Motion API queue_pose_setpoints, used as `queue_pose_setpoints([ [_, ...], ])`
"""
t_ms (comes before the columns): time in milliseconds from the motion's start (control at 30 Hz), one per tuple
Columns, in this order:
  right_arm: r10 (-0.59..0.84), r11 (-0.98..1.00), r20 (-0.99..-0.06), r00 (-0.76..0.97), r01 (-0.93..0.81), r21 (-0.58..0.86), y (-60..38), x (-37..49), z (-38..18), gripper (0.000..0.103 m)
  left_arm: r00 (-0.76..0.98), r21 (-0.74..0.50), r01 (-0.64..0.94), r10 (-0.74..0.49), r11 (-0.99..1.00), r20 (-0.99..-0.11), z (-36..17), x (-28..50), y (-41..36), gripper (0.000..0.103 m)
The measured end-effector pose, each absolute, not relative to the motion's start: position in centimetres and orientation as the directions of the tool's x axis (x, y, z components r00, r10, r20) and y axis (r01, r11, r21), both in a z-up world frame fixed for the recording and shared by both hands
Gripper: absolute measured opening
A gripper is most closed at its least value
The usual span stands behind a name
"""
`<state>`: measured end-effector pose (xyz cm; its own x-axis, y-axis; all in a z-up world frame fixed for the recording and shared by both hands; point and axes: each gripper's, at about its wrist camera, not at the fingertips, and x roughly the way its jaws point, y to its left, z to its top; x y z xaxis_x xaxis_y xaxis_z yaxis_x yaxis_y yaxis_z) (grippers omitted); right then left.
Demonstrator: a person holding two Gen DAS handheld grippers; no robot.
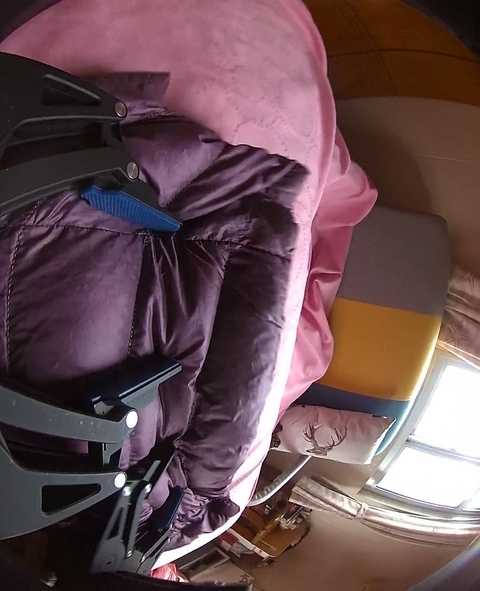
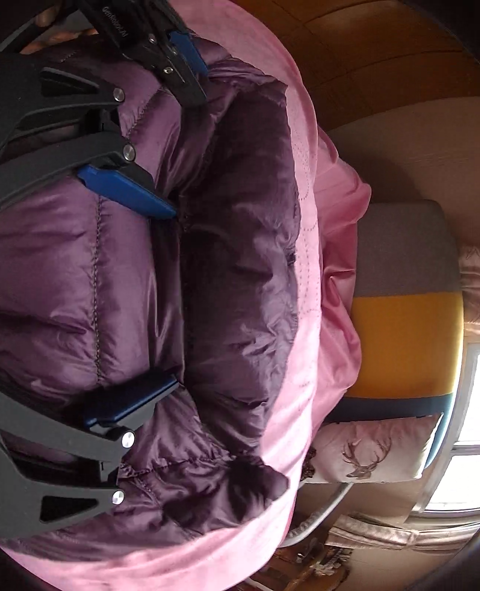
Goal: Fold large clothes
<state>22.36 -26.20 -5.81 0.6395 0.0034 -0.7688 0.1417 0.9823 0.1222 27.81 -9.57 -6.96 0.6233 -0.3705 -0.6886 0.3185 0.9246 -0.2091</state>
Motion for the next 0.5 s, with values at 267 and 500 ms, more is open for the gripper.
queue_pose_setpoints([
  [267, 0.047, 0.974, -0.791, 0.610, 0.147, 0.171, -27.7, 23.7, -8.8, 0.086, 0.618, -0.224, 0.311, -0.376, 0.923, -0.690, -8.6, 28.1, -9.7, 0.070],
  [500, 0.057, 0.977, -0.799, 0.598, 0.130, 0.167, -28.5, 22.2, -5.8, 0.088, 0.608, -0.211, 0.302, -0.358, 0.930, -0.709, -6.7, 27.0, -9.3, 0.070],
])
